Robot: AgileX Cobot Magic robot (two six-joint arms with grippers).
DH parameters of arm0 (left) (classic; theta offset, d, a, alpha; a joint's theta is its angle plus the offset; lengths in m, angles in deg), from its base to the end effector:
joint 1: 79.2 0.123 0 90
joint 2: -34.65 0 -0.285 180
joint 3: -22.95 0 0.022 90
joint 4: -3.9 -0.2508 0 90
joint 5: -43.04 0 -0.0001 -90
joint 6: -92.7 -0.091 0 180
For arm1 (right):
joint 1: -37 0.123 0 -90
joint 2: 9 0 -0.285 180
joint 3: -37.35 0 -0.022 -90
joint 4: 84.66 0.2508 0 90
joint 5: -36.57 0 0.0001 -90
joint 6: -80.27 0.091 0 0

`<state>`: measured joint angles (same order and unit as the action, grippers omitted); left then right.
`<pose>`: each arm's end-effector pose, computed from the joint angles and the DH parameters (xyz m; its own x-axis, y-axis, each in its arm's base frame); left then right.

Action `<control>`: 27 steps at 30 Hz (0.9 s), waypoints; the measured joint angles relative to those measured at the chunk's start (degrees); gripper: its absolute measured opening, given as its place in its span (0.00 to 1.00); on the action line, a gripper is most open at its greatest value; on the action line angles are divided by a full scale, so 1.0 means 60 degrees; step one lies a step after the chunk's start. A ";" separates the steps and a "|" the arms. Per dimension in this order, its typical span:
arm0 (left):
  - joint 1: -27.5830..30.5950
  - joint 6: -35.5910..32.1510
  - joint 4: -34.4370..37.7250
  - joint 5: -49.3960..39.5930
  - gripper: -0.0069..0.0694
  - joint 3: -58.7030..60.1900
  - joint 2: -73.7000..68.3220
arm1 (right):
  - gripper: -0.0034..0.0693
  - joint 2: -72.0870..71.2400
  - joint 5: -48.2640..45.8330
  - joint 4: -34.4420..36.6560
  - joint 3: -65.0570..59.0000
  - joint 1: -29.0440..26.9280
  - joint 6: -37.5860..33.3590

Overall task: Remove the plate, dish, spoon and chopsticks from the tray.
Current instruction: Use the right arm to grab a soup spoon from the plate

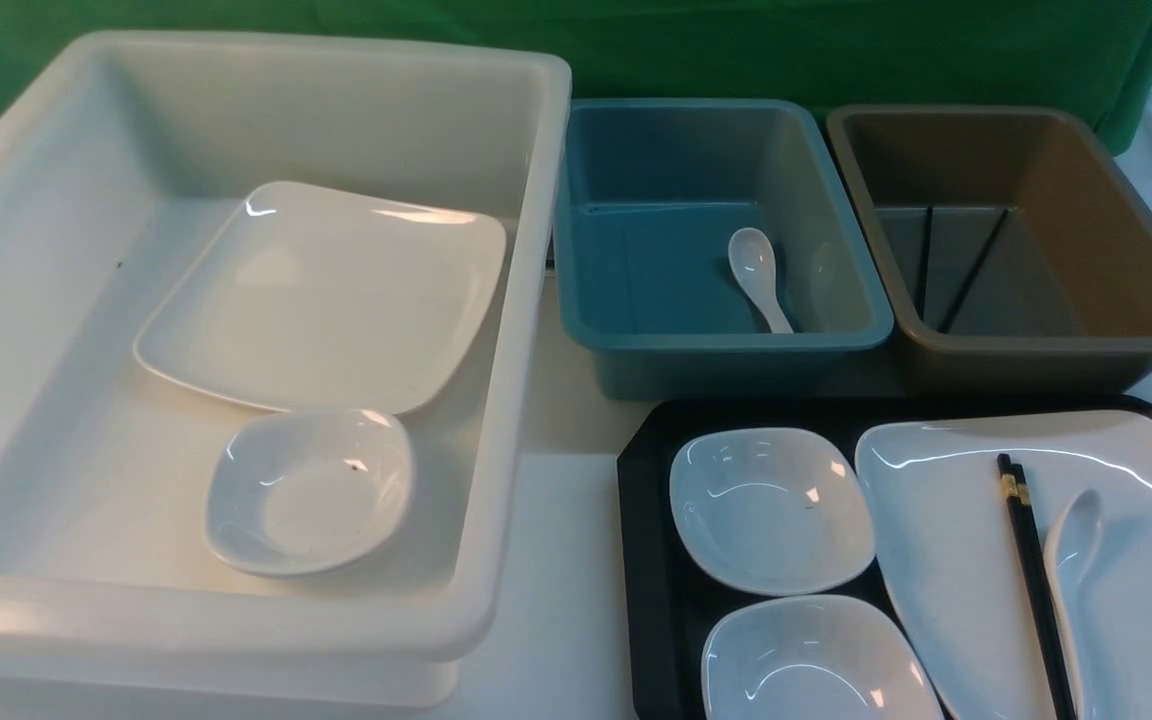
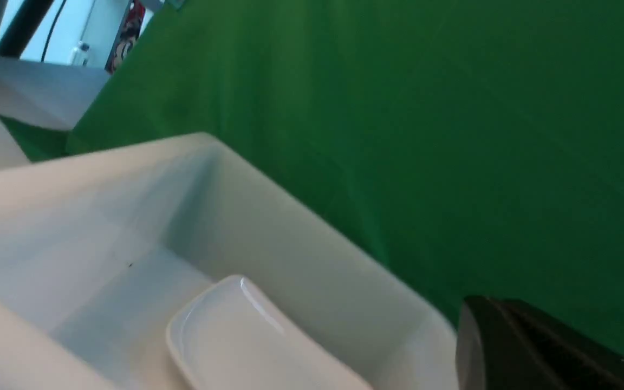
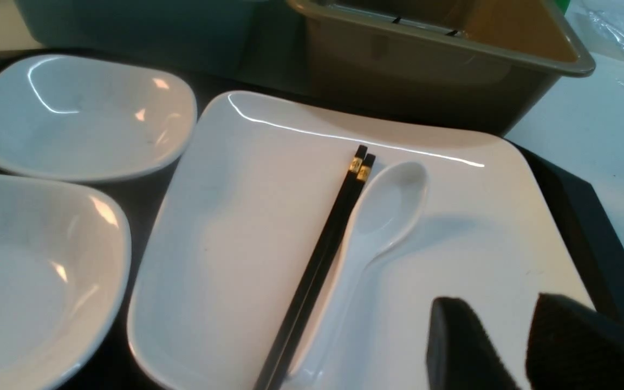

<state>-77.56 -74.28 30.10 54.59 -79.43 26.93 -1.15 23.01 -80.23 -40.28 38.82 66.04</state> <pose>0.0531 0.0095 0.2270 0.2737 -0.6160 -0.7387 0.0737 0.7792 -0.6225 0.0557 0.0034 0.1893 -0.1455 -0.1770 -0.9734 -0.0758 0.9830 -0.1674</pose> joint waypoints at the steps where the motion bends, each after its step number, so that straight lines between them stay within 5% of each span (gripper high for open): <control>1: 0.0000 0.0198 0.0015 0.0534 0.10 0.0000 0.0000 | 0.37 0.0000 0.0032 0.0000 0.0000 0.0000 0.0000; 5: 0.0000 0.0864 -0.0026 0.2497 0.10 -0.0031 0.0000 | 0.37 0.0000 0.0339 0.0152 0.0000 0.0010 0.0401; 9: 0.0000 0.1061 -0.0616 0.2087 0.10 -0.1274 0.0009 | 0.37 0.0000 0.2143 0.0659 0.0000 0.0061 0.3222; 11: 0.0000 0.1073 -0.1094 0.1138 0.10 -0.2420 -0.0195 | 0.37 0.0000 0.3176 0.0763 0.0000 0.0101 0.5336; 14: 0.0000 0.1111 -0.1789 -0.0528 0.10 -0.4009 -0.1000 | 0.37 0.0000 0.4001 0.0812 0.0000 0.0104 0.6814; 18: 0.0000 0.0844 -0.2262 -0.3651 0.10 -0.5731 -0.2418 | 0.37 0.0000 0.4641 0.0821 0.0000 0.0104 0.7291; 21: 0.0000 -0.0479 -0.2189 -0.6689 0.10 -0.6996 -0.4067 | 0.37 0.0000 0.5232 0.0821 0.0013 0.0111 0.7619; 24: 0.0000 -0.1914 -0.1947 -0.8863 0.10 -0.7492 -0.5416 | 0.32 0.0034 0.4082 0.0842 0.0536 0.0182 0.7705; 27: 0.0000 -0.3184 -0.1472 -1.0088 0.10 -0.7614 -0.6633 | 0.17 0.0690 0.1528 0.0862 0.2156 0.0405 0.7105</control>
<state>-77.56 -93.38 21.27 -5.94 -125.11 -12.87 2.99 32.17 -75.05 -27.34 41.25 108.67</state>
